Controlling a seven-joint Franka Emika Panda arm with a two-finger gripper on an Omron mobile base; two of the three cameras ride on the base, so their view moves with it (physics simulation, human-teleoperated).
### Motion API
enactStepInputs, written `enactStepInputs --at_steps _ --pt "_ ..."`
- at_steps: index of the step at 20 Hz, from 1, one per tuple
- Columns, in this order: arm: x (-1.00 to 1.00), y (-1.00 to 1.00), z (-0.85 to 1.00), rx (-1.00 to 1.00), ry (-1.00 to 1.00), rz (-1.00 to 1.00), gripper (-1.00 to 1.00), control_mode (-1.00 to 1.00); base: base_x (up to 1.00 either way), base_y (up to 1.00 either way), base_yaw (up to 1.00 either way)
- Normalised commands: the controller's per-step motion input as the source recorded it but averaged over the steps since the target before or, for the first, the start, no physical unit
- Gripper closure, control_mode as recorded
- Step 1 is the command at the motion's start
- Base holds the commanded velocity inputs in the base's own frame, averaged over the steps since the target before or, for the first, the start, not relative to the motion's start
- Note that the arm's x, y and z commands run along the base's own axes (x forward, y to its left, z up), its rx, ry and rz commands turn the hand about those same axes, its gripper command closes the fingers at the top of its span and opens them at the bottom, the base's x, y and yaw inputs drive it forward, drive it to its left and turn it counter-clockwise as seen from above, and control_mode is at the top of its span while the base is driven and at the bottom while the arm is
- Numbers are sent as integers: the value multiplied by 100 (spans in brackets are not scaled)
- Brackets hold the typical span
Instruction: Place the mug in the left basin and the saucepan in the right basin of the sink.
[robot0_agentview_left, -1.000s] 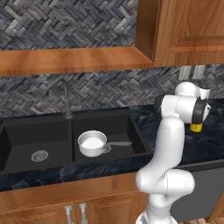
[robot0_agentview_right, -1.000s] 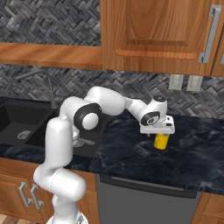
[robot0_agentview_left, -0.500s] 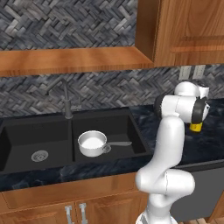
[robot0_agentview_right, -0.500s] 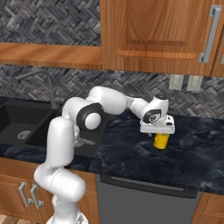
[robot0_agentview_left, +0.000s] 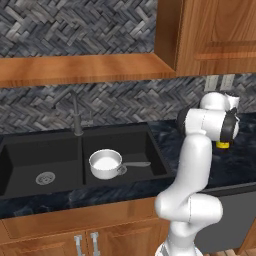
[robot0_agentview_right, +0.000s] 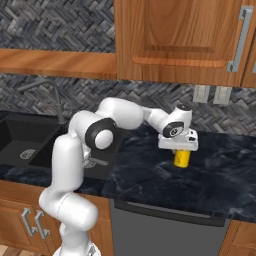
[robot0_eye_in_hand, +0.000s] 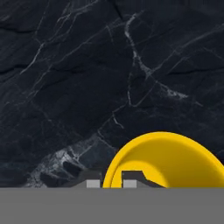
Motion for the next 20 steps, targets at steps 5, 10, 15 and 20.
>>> enactStepInputs --at_steps 5,10,15,20 --pt "-28 67 26 -4 -14 0 100 -100 0 0 0" --pt "-40 65 28 -5 -12 0 100 -100 0 0 0" --pt "-60 58 38 -1 -12 -2 100 -100 0 0 0" --pt "-50 56 62 0 -12 -2 100 -100 0 0 0"
